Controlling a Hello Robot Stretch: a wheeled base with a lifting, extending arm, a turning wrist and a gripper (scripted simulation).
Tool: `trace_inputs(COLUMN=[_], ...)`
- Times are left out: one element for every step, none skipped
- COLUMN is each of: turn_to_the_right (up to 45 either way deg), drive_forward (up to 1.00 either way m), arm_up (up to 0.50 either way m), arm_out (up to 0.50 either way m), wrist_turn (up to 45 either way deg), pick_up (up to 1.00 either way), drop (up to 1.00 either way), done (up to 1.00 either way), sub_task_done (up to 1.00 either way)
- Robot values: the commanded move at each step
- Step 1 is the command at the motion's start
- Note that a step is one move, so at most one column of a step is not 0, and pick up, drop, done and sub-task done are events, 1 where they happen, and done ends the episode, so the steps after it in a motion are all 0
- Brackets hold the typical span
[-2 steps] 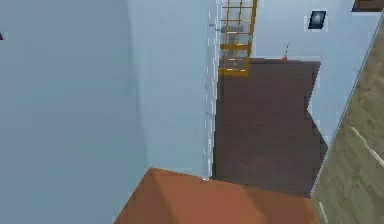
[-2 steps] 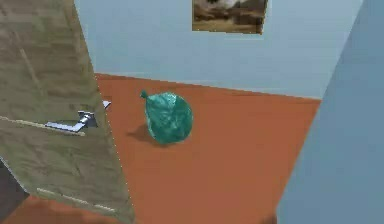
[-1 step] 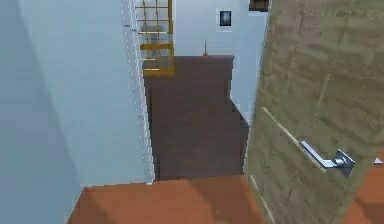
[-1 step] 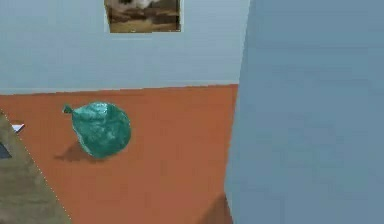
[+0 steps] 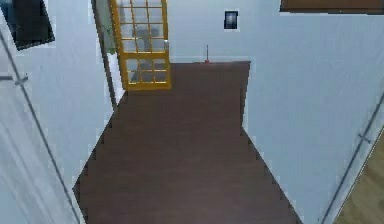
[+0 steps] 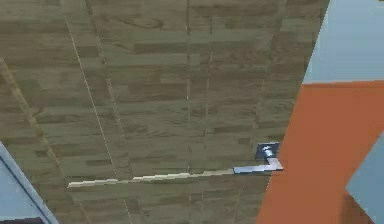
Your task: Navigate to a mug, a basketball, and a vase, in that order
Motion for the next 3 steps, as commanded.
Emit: trace_inputs(turn_to_the_right=[6.0,0.0,-21.0], drive_forward=[0.0,0.2,0.0], arm_up=[0.0,0.0,0.0], arm_out=[0.0,0.0,0.0], wrist_turn=[0.0,0.0,0.0], pick_up=[0.0,0.0,0.0], drop=[0.0,0.0,0.0], done=[0.0,0.0,0.0], sub_task_done=[0.0,0.0,0.0])
